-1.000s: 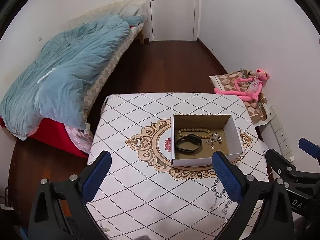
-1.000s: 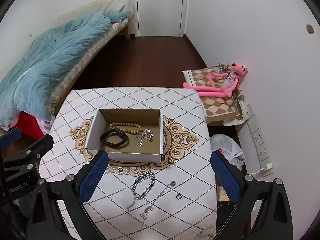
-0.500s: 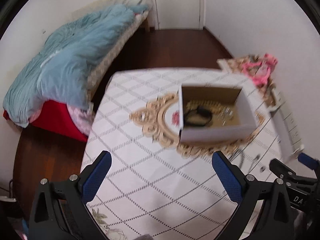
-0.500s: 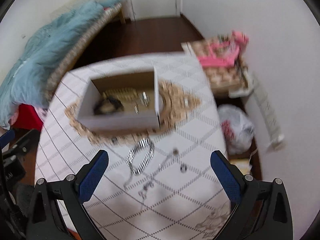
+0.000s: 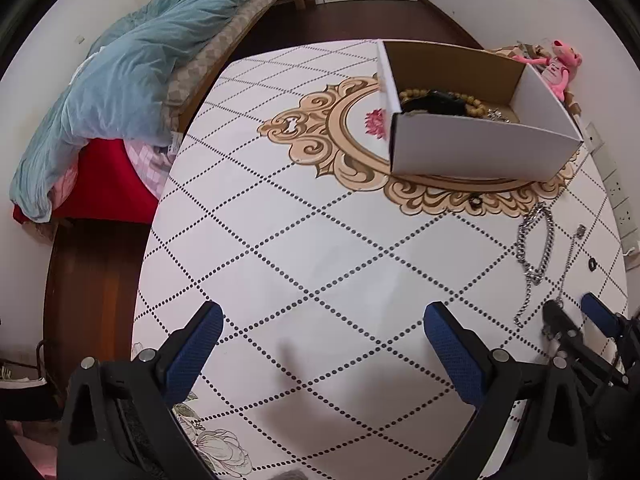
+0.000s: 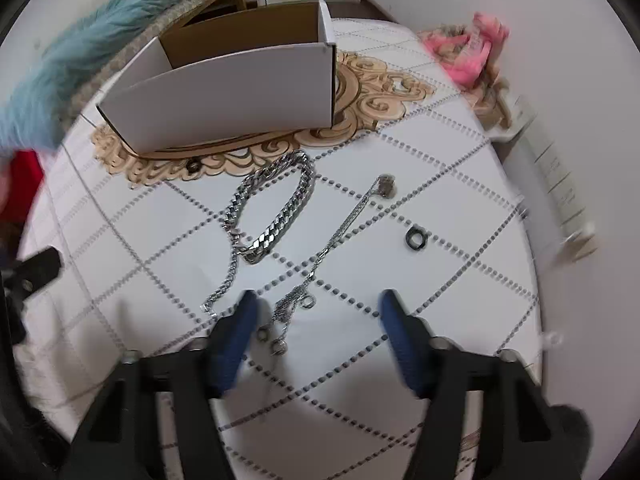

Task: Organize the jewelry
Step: 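Grasp silver chain bracelet with left tool while right tool grips a silver ring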

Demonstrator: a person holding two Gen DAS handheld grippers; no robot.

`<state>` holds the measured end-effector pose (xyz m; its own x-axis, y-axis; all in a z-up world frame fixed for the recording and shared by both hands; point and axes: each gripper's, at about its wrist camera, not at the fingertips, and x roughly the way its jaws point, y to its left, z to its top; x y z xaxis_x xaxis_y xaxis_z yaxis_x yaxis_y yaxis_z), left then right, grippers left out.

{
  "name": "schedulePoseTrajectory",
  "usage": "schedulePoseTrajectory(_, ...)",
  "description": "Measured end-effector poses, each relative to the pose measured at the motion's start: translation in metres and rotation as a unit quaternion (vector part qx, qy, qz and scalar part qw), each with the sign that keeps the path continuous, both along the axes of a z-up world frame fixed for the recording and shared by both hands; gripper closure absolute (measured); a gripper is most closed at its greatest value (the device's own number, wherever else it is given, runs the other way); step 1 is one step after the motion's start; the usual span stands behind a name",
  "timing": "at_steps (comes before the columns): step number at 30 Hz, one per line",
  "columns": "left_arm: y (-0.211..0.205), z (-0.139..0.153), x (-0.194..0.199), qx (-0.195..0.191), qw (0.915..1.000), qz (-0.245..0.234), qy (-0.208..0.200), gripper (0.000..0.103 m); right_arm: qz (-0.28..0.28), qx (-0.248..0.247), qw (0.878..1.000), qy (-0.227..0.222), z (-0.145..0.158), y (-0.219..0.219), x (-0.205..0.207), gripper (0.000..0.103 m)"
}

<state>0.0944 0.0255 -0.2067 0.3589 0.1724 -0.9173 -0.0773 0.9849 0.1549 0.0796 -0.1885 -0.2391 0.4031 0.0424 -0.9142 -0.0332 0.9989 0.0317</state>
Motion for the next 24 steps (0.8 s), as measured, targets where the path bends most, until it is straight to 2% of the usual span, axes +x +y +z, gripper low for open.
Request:
schedulePoseTrajectory(1,0.000,0.000,0.000,-0.001,1.0000,0.001,0.002,0.000,0.002,-0.002,1.000,-0.009,0.001,0.001,-0.002,0.078)
schedulePoseTrajectory(2,0.000,-0.001,0.000,-0.003,1.0000,0.000,0.002,0.000,0.004,-0.003,1.000,-0.012,0.002,0.002,-0.002,0.093)
schedulePoseTrajectory(4,-0.004,-0.001,0.003,-0.006,1.0000,-0.005,0.003,0.000,0.000,0.011,1.000,-0.009,0.004,-0.003,-0.002,0.097)
schedulePoseTrajectory(10,-0.030,-0.001,0.019,-0.029,0.9991,-0.031,0.000,0.000,-0.047,0.069,0.996,-0.036,0.031,-0.042,-0.005,0.099)
schedulePoseTrajectory(17,-0.076,-0.017,0.052,-0.090,0.9917,-0.091,0.017,0.001,-0.069,0.103,0.991,-0.052,0.052,-0.067,-0.001,0.099)
schedulePoseTrajectory(18,-0.082,-0.019,0.056,-0.092,0.9904,-0.101,0.019,0.003,-0.071,0.099,0.991,-0.049,0.050,-0.068,0.000,0.099)
schedulePoseTrajectory(21,-0.103,-0.029,0.069,-0.090,0.9865,-0.133,0.031,0.019,-0.079,0.101,0.991,-0.039,0.041,-0.072,0.007,0.099)
schedulePoseTrajectory(23,-0.115,-0.035,0.074,-0.083,0.9847,-0.149,0.035,0.021,-0.085,0.103,0.990,-0.036,0.038,-0.077,0.009,0.099)
schedulePoseTrajectory(24,-0.120,-0.037,0.077,-0.078,0.9841,-0.156,0.035,0.029,-0.088,0.104,0.990,-0.035,0.037,-0.079,0.009,0.099)
